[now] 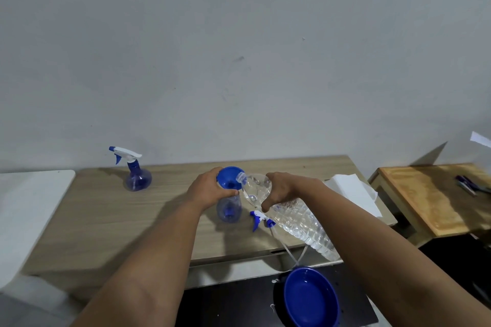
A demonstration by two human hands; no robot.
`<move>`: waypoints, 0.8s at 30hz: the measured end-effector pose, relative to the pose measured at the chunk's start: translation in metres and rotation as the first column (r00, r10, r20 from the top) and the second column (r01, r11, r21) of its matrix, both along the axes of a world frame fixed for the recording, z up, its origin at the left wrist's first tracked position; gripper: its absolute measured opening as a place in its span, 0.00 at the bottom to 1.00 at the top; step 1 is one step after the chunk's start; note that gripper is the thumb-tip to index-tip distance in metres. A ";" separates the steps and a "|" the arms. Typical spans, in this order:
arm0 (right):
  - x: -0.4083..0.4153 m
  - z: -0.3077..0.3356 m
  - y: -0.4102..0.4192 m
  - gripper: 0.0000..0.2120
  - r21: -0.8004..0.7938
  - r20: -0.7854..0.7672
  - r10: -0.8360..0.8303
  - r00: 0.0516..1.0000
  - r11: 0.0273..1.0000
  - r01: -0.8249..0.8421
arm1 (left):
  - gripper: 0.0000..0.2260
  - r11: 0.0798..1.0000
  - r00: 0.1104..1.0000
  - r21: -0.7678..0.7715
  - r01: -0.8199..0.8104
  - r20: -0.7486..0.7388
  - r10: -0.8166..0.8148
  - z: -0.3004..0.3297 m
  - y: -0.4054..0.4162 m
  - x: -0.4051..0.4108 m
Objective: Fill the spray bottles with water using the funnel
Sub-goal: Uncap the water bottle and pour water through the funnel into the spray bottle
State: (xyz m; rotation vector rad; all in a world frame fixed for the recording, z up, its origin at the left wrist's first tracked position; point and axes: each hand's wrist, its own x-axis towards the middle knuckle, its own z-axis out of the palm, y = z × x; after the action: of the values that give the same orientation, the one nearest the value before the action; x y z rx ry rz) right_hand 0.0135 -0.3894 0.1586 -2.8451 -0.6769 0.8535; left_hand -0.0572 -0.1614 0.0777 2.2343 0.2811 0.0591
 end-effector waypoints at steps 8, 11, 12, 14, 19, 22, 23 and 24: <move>0.001 -0.001 0.000 0.46 -0.018 -0.001 0.008 1.000 1.000 -0.008 | 0.36 1.000 0.999 0.010 -0.021 -0.027 0.021 -0.001 0.001 0.002; 0.002 0.000 -0.001 0.46 -0.022 -0.006 0.007 1.000 1.000 -0.007 | 0.39 1.000 0.999 0.009 -0.023 -0.040 0.024 -0.003 0.002 0.003; 0.002 0.000 -0.001 0.47 -0.023 -0.009 0.007 1.000 1.000 -0.007 | 0.39 1.000 0.999 0.007 -0.023 -0.040 0.023 -0.003 0.002 0.004; 0.003 -0.001 -0.002 0.47 -0.020 -0.017 0.006 1.000 1.000 -0.006 | 0.36 1.000 0.999 0.004 -0.013 -0.031 0.013 -0.002 0.001 0.003; 0.004 0.000 -0.002 0.46 -0.025 -0.016 0.011 1.000 1.000 -0.011 | 0.32 1.000 1.000 -0.012 0.002 -0.016 -0.002 -0.001 0.001 0.003; 0.003 0.001 -0.003 0.45 -0.017 -0.016 0.012 1.000 1.000 -0.013 | 0.31 1.000 1.000 -0.022 0.002 -0.013 -0.002 -0.001 0.001 0.002; 0.003 0.001 -0.003 0.45 -0.013 -0.017 0.012 1.000 1.000 -0.012 | 0.30 1.000 1.000 -0.025 0.005 -0.011 -0.005 0.000 0.001 0.002; 0.003 0.001 -0.004 0.46 -0.007 -0.014 0.010 1.000 1.000 -0.010 | 0.29 1.000 1.000 -0.027 0.006 -0.011 -0.006 0.000 0.001 0.001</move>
State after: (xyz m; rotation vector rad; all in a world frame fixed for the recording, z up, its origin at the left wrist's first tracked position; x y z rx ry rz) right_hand 0.0161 -0.3933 0.1593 -2.8412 -0.6891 0.8782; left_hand -0.0562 -0.1605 0.0780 2.2088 0.2796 0.0392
